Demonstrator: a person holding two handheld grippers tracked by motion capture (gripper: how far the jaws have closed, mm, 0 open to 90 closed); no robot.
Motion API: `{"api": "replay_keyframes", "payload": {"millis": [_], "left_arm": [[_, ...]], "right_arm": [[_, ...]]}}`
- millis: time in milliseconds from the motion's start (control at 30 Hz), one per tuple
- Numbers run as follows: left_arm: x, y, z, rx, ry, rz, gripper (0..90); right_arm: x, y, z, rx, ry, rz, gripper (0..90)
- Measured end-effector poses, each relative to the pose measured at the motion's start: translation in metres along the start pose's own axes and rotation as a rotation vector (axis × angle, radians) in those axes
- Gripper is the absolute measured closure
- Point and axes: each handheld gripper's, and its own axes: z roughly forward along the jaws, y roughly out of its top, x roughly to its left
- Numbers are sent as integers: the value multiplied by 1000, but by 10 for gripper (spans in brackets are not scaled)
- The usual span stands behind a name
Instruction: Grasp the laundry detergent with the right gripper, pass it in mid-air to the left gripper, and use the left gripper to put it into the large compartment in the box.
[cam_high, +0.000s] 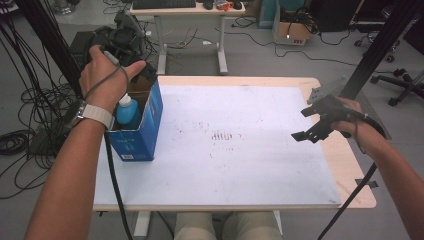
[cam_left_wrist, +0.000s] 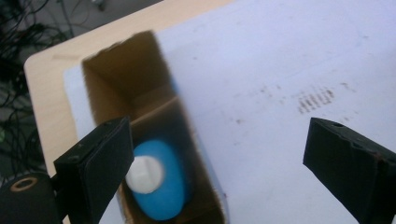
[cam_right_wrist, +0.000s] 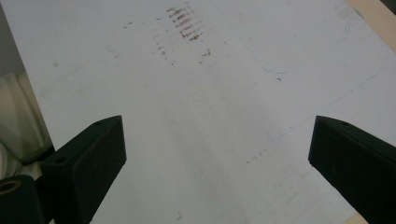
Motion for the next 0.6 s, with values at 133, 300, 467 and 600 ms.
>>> {"api": "replay_keyframes", "payload": {"millis": [133, 300, 467, 600], "left_arm": [[-20, 13, -3, 1, -47, 80, 88], [-40, 22, 2, 6, -137, 163, 88], [-61, 29, 11, 18, -194, 255, 93], [-78, 33, 20, 22, -236, 312, 92]], "right_arm": [[-1, 6, -3, 0, -3, -11, 40], [-2, 10, -4, 5, -4, -21, 40], [-3, 13, -5, 11, 0, -21, 41], [-3, 15, -5, 19, 3, -12, 41]]}}
